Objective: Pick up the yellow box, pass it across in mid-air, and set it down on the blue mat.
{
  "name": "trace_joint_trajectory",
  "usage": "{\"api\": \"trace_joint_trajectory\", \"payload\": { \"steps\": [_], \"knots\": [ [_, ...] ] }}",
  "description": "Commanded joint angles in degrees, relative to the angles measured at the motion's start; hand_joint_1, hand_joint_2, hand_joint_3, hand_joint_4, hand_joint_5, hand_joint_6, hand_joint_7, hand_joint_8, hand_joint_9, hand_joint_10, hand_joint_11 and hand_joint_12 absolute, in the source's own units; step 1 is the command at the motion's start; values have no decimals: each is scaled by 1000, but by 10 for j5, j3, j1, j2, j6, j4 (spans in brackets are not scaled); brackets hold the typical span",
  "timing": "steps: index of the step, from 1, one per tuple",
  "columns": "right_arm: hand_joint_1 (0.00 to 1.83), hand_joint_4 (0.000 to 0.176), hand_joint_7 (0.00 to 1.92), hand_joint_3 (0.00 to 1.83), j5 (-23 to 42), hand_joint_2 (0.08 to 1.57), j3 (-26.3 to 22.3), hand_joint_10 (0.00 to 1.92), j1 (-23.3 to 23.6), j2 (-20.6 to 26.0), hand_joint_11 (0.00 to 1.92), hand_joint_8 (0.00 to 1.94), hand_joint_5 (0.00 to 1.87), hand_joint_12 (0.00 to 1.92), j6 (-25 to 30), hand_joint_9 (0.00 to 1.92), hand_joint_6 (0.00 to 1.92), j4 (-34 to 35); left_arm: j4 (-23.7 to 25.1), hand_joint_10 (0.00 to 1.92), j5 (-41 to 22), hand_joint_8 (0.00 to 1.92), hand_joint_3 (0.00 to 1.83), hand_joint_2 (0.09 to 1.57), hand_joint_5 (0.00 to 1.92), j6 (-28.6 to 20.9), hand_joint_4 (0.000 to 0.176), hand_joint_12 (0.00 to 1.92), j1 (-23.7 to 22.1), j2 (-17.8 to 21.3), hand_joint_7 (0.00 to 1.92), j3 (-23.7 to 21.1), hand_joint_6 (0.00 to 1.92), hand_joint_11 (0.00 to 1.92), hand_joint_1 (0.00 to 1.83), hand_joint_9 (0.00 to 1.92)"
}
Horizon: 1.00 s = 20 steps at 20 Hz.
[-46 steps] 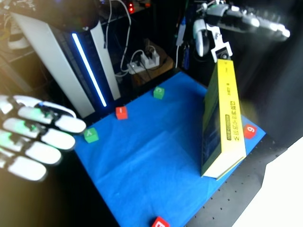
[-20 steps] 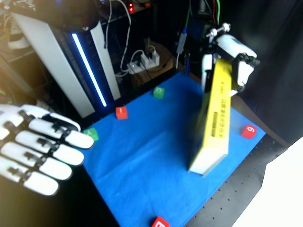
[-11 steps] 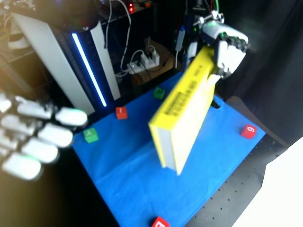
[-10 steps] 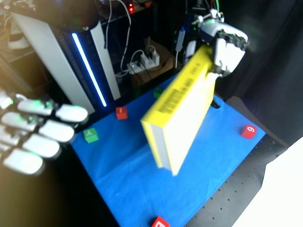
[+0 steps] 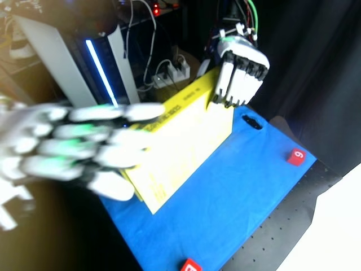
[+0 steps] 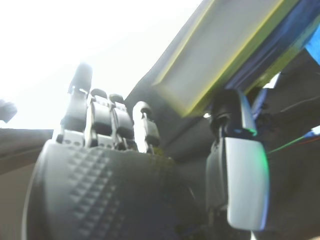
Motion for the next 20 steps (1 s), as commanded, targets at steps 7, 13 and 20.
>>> {"api": "trace_joint_trajectory", "payload": {
  "steps": [7, 13, 20],
  "knots": [
    [974, 0, 651, 18, -17, 1239, 29, 1725, 34, -40, 715, 1413, 590, 1837, 0, 703, 1333, 7, 65, 1921, -103, 1921, 0, 1159, 1278, -33, 151, 1921, -29, -14, 1450, -5, 1921, 1673, 1372, 1604],
    [1505, 0, 1355, 7, -70, 1212, 50, 1921, 55, -54, 1575, 1941, 1156, 1921, 0, 1459, 1921, 5, 67, 1921, -115, 1921, 0, 1159, 1292, -33, 130, 1921, -29, -11, 1450, -6, 1921, 1672, 1373, 1603],
    [1448, 0, 1331, 12, -84, 1216, 59, 1921, 86, -54, 1569, 1941, 1084, 1921, -4, 1479, 1921, 0, 65, 1921, -106, 1921, 0, 1155, 1276, -33, 99, 1921, -29, -10, 1450, -5, 1921, 1673, 1377, 1605]
  ]
}}
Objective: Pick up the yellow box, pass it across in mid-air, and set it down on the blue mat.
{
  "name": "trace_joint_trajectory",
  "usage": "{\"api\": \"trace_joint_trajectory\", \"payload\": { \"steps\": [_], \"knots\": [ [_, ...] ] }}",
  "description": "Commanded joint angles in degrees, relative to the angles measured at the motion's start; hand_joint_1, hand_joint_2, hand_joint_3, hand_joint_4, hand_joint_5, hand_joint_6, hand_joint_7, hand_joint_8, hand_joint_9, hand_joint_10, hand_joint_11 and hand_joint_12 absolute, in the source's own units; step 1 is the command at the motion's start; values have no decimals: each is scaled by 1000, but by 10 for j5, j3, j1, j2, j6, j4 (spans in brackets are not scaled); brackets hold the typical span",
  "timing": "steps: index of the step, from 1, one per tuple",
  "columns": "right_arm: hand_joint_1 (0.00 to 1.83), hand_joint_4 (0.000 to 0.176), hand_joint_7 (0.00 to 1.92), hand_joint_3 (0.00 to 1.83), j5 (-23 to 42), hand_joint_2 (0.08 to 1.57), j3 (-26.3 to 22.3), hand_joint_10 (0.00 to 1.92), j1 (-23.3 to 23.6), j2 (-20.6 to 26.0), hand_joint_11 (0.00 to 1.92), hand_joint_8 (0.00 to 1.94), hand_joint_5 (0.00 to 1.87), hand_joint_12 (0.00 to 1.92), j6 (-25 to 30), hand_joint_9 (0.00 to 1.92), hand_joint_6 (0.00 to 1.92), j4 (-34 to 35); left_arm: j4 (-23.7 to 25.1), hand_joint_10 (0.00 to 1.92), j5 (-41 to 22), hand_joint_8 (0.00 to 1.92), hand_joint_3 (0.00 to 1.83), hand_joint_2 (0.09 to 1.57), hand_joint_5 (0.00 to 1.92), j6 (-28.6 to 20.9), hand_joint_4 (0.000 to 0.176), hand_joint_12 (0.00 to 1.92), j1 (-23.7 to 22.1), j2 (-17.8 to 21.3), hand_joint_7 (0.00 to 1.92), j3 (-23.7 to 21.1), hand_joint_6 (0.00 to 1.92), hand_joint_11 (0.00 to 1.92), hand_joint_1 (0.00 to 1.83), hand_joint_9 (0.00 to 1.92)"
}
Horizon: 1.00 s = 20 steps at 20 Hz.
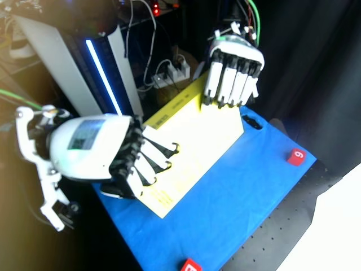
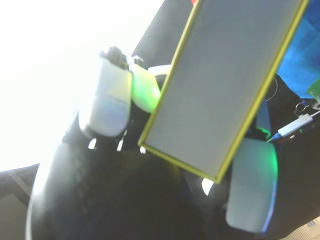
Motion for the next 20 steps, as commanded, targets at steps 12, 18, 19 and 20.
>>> {"api": "trace_joint_trajectory", "payload": {
  "steps": [12, 18, 19, 20],
  "knots": [
    [1491, 0, 1299, 3, 65, 1199, 7, 1921, 30, 2, 1536, 1941, 1072, 1921, -28, 1443, 1921, 38, -55, 0, -142, 0, 28, 927, 0, -27, 81, 4, 28, 34, 0, -23, 0, 0, 582, 0],
    [1423, 0, 1330, 0, 65, 1188, -3, 1921, 30, 23, 1517, 1941, 1177, 1921, -28, 1440, 1921, 38, -95, 0, -166, 0, 22, 1039, 0, -3, 63, 0, 69, 79, 0, -42, 0, 0, 640, 0],
    [1437, 0, 1355, 0, 65, 1186, -8, 1921, 30, 33, 1574, 1941, 1152, 1921, -28, 1503, 1921, 38, -108, 0, -175, 0, 15, 1030, 0, 3, 71, 0, 82, 91, 0, -47, 0, 0, 611, 0],
    [1466, 0, 1351, 0, 66, 1171, -13, 1921, 30, 42, 1593, 1941, 1140, 1921, -28, 1520, 1921, 38, -121, 0, -181, 0, 5, 1014, 0, 14, 87, 0, 92, 102, 0, -53, 0, 0, 617, 0]
  ]
}}
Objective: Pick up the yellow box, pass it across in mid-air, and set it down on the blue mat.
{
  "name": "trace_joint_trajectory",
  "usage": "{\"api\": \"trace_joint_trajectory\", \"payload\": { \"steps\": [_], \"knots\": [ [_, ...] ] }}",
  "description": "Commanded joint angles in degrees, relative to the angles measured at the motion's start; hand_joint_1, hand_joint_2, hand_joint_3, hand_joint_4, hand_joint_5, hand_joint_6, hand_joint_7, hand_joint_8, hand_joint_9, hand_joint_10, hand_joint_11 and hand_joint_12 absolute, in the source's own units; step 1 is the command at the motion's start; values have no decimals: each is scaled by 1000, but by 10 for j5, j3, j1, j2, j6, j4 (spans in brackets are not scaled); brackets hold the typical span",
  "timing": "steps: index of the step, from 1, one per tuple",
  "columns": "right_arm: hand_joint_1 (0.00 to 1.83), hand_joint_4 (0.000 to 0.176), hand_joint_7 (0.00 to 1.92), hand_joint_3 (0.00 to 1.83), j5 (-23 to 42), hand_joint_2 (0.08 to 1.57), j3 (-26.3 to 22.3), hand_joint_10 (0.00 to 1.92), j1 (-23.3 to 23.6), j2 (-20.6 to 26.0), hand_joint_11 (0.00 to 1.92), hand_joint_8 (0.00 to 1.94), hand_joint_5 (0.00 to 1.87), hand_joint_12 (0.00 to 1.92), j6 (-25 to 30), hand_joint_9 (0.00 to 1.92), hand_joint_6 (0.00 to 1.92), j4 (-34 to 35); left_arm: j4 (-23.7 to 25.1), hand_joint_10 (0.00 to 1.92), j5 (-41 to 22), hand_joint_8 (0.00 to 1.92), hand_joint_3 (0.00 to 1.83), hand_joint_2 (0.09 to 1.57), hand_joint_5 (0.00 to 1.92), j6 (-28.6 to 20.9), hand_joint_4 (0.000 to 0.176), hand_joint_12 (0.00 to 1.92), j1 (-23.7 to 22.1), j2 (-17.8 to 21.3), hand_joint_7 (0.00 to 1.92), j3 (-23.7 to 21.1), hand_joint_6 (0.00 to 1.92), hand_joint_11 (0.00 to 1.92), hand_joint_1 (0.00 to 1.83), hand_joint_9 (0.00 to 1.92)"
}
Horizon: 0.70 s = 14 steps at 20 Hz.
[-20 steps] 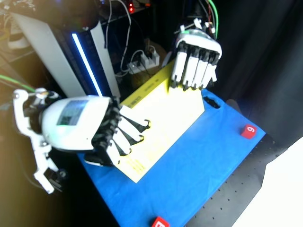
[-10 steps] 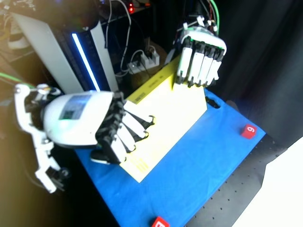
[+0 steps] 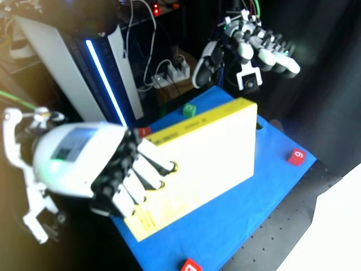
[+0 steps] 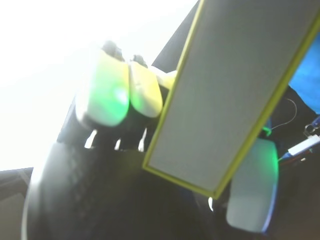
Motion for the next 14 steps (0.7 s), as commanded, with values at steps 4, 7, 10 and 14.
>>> {"api": "trace_joint_trajectory", "payload": {
  "steps": [4, 7, 10, 14],
  "knots": [
    [1535, 0, 1311, 0, 80, 1162, -28, 1921, 11, 46, 1523, 1941, 1141, 1921, 0, 1437, 1921, 13, -47, 0, -107, 0, 17, 1055, 8, 12, 100, 0, 31, 25, 0, -12, 2, 0, 724, 0],
    [1560, 0, 1280, 0, 80, 1164, -53, 1921, 0, 84, 1526, 1941, 1085, 1921, 1, 1420, 1921, 24, -72, 0, -122, 0, 12, 1062, 14, 13, 109, 0, 57, 38, 0, -21, 3, 0, 639, 0],
    [1542, 0, 1255, 0, 85, 1165, -60, 1921, -30, 96, 1512, 1941, 1050, 1921, 12, 1402, 1921, 42, -86, 0, -131, 0, 16, 1084, 11, 13, 115, 0, 77, 41, 0, -24, 2, 0, 612, 0],
    [1466, 0, 1150, 3, 134, 1185, -60, 1921, -111, 101, 1440, 1941, 1003, 1921, 46, 1291, 1921, 88, -93, 0, -129, 0, 18, 1111, 0, 13, 131, 0, 78, 42, 0, -24, 0, 0, 566, 0]
  ]
}}
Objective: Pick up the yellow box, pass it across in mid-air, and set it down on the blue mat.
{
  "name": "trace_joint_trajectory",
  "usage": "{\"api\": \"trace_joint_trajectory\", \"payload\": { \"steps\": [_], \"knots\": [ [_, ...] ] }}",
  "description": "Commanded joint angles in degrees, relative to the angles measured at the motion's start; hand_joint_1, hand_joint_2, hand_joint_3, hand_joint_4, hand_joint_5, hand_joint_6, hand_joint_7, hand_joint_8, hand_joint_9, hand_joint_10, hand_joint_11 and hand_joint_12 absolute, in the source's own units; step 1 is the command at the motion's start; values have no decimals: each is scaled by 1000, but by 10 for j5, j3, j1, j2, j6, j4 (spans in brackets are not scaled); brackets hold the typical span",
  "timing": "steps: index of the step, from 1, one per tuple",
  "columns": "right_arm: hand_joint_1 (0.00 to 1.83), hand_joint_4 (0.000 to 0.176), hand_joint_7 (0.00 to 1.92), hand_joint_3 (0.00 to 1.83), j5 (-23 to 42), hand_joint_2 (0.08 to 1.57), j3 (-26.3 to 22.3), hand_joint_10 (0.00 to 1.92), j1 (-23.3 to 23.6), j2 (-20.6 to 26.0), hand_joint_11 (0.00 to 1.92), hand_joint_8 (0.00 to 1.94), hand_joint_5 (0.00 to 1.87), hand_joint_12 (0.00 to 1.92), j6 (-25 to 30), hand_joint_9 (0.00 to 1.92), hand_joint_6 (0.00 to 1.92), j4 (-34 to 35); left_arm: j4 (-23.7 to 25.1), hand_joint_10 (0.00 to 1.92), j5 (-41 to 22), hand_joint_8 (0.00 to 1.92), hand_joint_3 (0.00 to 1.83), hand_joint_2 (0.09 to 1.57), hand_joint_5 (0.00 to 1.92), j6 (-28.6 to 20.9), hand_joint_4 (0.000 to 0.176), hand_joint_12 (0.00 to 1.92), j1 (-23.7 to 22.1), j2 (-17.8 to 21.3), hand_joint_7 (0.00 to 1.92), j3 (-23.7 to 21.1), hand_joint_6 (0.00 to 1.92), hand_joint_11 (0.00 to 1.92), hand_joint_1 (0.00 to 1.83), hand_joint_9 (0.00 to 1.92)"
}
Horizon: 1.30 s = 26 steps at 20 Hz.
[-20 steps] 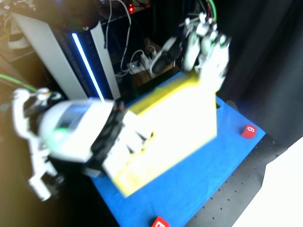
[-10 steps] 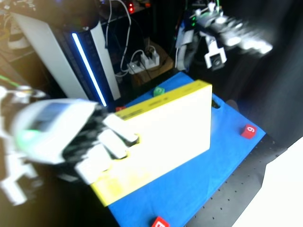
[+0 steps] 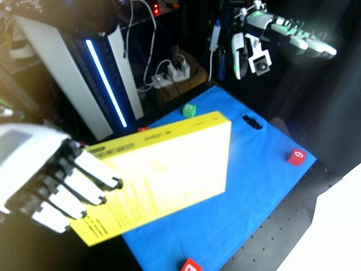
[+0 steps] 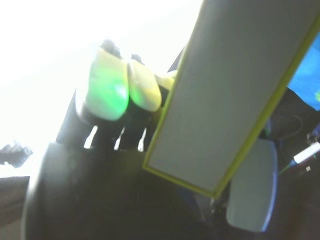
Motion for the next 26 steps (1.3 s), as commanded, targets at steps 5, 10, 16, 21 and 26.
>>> {"api": "trace_joint_trajectory", "payload": {
  "steps": [5, 10, 16, 21, 26],
  "knots": [
    [1309, 0, 1224, 5, 101, 1193, 17, 1921, -42, -14, 1506, 1941, 1001, 1921, 40, 1381, 1921, 50, -4, 0, -70, 0, 18, 1149, 0, 1, 125, 0, -3, 3, 0, 1, 0, 0, 543, 0],
    [774, 0, 377, 0, 100, 1291, 44, 1357, -75, -39, 588, 917, 262, 1711, 82, 522, 755, 73, -6, 0, -70, 0, 19, 1172, 3, 1, 137, 0, -3, 2, 0, 1, 1, 0, 507, 0],
    [469, 89, 0, 0, 98, 1171, 49, 23, -75, -41, 0, 0, 0, 953, 82, 13, 0, 74, -7, 0, -72, 0, 13, 1185, 0, 1, 124, 0, -3, 1, 0, 1, 0, 0, 514, 0],
    [429, 90, 0, 0, 105, 1151, 48, 1, -75, -41, 0, 0, 0, 991, 82, 12, 0, 70, -8, 0, -72, 0, 7, 1184, 0, 1, 134, 0, -3, 1, 0, 1, 0, 0, 501, 0],
    [235, 141, 0, 4, 153, 1076, 35, 0, -75, -35, 0, 0, 0, 12, 79, 0, 0, 59, -11, 0, -72, 0, 2, 1182, 0, 1, 145, 0, -2, 0, 0, 1, 0, 0, 557, 0]
  ]
}}
